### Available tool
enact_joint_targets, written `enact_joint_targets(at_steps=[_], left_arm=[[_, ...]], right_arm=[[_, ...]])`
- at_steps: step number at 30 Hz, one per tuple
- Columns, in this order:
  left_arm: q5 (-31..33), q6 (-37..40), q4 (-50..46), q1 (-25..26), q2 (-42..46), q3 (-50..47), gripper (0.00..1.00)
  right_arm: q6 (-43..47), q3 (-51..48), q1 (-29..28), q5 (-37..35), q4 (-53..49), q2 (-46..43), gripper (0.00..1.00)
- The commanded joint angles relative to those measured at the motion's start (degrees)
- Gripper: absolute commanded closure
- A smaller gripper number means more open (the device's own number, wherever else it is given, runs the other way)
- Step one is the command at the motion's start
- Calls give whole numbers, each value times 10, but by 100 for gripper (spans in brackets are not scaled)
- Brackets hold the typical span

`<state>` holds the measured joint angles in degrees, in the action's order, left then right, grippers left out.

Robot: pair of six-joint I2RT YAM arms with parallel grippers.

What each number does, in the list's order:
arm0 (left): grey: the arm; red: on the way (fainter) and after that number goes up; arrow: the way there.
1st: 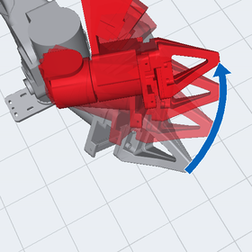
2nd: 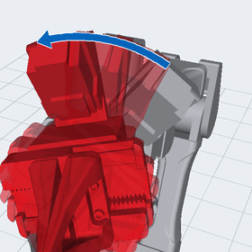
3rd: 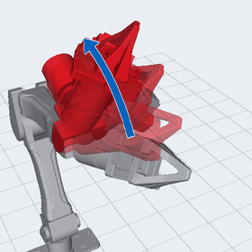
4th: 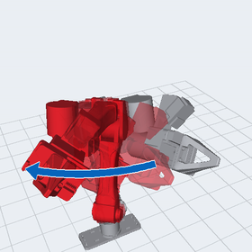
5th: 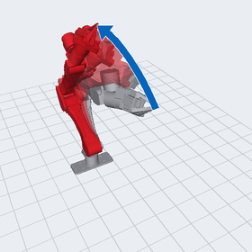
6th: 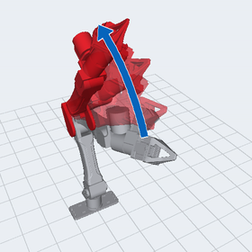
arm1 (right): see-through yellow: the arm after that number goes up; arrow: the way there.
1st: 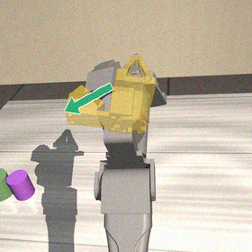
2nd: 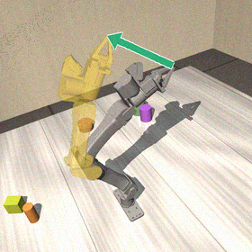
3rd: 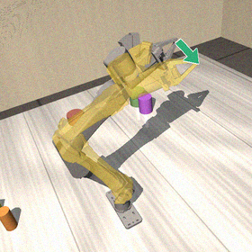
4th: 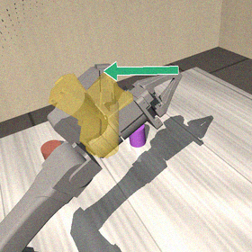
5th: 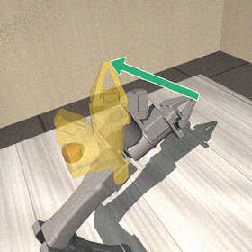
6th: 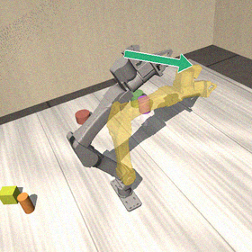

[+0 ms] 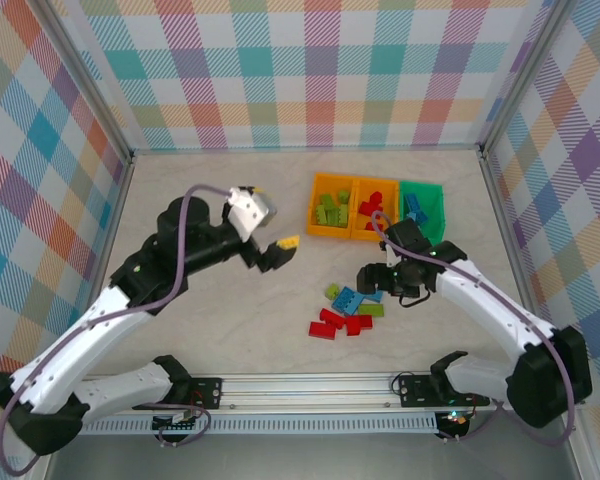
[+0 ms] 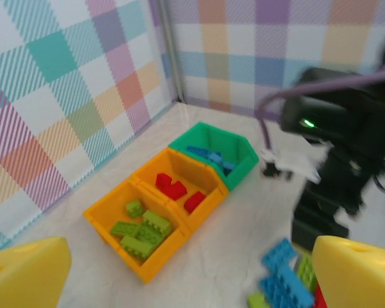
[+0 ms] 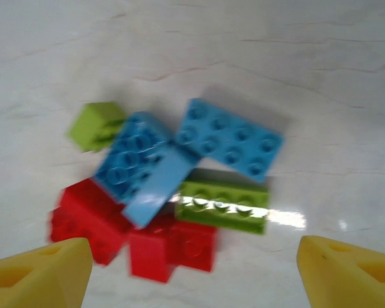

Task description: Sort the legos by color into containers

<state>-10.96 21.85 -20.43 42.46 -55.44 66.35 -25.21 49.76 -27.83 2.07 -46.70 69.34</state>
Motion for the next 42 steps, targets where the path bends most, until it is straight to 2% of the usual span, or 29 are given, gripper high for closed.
enact_joint_targets(at_steps=[1,3,7,9,15,17,19,22,26,30,34,38,42], left_arm=[[-46,151,-125,11,39,-35,0],[-58,203,-135,12,67,-71,0],[-74,277,-115,12,100,-141,0],[-72,293,-104,12,98,-156,0],[-74,293,-120,12,74,-151,0],[-76,292,-109,12,77,-162,0],[-72,293,-98,11,78,-172,0],[-64,295,-93,8,73,-186,0],[-70,295,-92,5,70,-190,0],[-70,294,-85,4,78,-200,0],[-94,299,-83,3,86,-208,0],[-123,310,-78,3,92,-217,0],[-146,307,-57,2,102,-227,0]], right_arm=[[14,4,-1,-104,-40,47,22],[14,7,-1,-120,-47,76,24],[53,10,-1,-60,-16,121,26],[58,14,-1,-65,-9,144,26],[74,33,-1,-87,-1,203,27],[86,43,-1,-74,4,219,26],[99,48,-1,-52,15,227,22],[118,52,-1,-55,43,239,16],[134,79,-1,-50,58,280,19],[138,109,-1,-45,42,322,30],[125,109,-1,-48,43,319,59],[103,89,0,-55,54,283,67],[75,69,9,-55,80,208,72]])
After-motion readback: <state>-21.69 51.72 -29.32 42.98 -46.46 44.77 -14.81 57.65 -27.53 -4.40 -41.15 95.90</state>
